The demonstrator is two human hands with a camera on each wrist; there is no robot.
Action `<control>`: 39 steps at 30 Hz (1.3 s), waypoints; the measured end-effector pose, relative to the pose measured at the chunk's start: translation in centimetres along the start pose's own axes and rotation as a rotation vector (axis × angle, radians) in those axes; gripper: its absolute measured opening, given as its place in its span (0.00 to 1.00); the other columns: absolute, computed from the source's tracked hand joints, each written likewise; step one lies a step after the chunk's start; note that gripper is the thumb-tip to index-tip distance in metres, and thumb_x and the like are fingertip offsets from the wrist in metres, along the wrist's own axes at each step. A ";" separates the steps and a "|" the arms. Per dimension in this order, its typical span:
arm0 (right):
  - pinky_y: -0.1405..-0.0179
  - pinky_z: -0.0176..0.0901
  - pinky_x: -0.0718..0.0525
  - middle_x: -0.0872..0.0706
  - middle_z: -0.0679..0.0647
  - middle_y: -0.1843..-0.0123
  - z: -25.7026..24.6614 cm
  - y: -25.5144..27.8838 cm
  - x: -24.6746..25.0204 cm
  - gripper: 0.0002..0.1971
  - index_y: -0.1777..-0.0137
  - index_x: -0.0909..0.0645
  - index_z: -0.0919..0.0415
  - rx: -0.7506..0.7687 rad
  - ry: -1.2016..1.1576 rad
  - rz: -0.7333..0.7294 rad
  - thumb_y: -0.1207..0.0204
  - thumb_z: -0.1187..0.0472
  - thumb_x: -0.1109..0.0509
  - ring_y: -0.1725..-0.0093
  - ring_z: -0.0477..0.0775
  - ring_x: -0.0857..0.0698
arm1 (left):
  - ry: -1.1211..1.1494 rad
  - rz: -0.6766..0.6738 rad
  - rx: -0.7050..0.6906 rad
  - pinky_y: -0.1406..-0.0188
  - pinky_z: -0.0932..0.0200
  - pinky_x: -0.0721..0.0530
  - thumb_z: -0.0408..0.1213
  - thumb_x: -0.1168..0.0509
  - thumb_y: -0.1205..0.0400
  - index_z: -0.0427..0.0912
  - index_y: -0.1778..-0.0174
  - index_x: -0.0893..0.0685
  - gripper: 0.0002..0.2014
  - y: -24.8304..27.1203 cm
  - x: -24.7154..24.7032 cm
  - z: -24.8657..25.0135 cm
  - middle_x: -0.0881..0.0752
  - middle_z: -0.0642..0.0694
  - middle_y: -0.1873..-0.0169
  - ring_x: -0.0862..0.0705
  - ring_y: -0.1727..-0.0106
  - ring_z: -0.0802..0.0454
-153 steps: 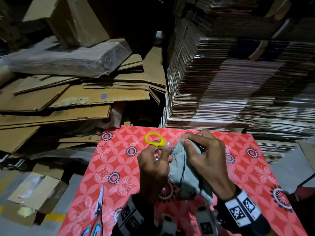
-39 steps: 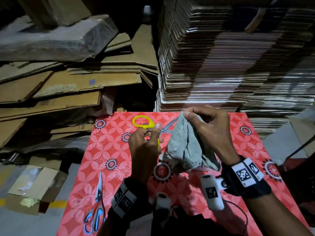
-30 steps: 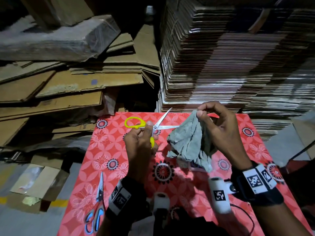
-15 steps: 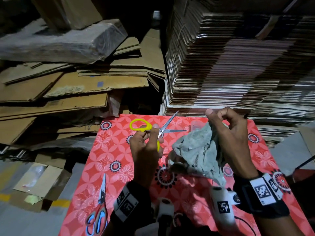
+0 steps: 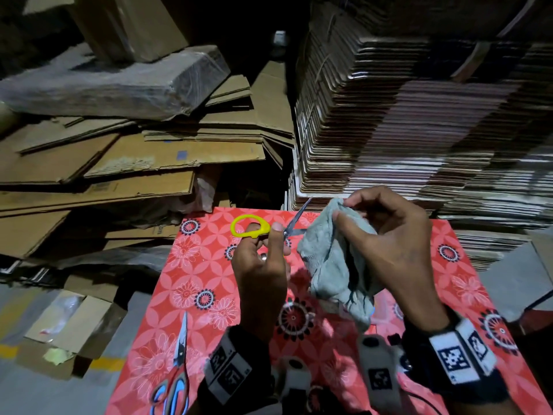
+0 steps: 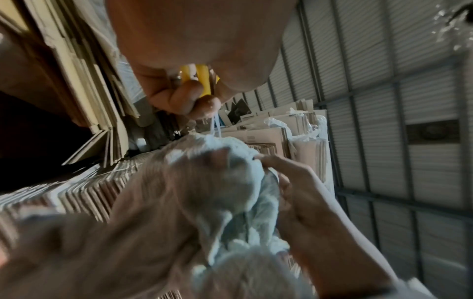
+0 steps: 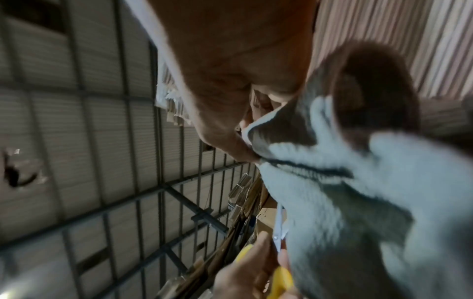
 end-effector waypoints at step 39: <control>0.63 0.38 0.22 0.20 0.51 0.64 -1.7 4.0 -2.0 0.05 0.53 0.05 0.57 0.342 0.319 -0.140 0.23 0.66 0.22 0.64 0.48 0.19 | -0.045 -0.026 -0.040 0.80 0.58 0.29 0.48 0.32 0.14 0.37 0.69 0.19 0.21 0.5 -0.5 2.5 0.19 0.48 0.82 0.25 0.86 0.45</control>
Point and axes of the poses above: each hand's wrist, its own y-axis away from the middle knuckle, its own x-axis out of the back of the hand, z = x × y, the point moved 6 cm from there along -y, towards the middle knuckle
